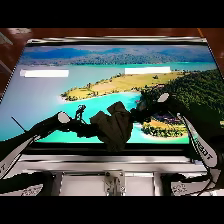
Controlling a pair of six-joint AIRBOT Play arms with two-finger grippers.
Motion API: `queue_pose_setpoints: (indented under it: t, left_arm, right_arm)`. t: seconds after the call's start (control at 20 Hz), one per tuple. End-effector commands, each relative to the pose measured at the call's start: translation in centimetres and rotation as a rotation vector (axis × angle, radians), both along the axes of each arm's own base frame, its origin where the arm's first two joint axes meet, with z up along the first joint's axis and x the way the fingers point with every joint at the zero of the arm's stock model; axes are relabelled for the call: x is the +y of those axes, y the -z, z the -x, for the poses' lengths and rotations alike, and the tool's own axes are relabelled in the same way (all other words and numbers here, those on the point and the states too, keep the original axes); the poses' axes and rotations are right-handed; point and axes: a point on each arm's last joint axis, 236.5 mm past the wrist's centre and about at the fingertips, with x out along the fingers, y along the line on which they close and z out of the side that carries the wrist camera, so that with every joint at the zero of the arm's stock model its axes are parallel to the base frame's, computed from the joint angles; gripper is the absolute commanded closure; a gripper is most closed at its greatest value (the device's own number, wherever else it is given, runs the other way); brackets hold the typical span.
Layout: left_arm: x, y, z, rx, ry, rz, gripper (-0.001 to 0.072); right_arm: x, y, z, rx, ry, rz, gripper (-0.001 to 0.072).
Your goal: Fold the shirts.
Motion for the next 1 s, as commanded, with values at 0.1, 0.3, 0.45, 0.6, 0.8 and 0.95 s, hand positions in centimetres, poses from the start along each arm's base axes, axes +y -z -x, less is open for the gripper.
queue_pose_setpoints:
  t: [0.1, 0.3, 0.45, 0.6, 0.8, 0.95]
  left_arm:
    - [3.8, -7.8, -4.3, -0.240, -0.006, -0.070, 0.0669]
    - [5.5, -26.0, -7.0, -0.710, -0.021, -0.034, 0.0669]
    - [9.5, -41.5, -4.8, -1.057, -0.144, -0.012, 0.0669]
    - [13.2, -50.4, -0.2, -1.253, -0.219, -0.025, 0.0669]
    - [13.7, -57.2, 5.3, -1.416, -0.239, 0.088, 0.0668]
    - [14.3, -55.7, 6.5, -1.377, -0.213, 0.033, 0.0669]
  right_arm:
    - [-0.1, -5.6, -2.9, -0.212, -0.053, 0.004, 0.0645]
    - [-1.1, -21.2, -5.4, -0.633, -0.094, -0.010, 0.0645]
    - [-3.8, -36.0, -4.8, -1.022, -0.018, 0.047, 0.0645]
    - [-6.7, -46.8, -0.4, -1.275, 0.092, 0.114, 0.0645]
    - [-7.6, -53.6, 6.0, -1.424, 0.176, 0.058, 0.0645]
    - [-8.1, -53.2, 9.2, -1.403, 0.163, 0.084, 0.0645]
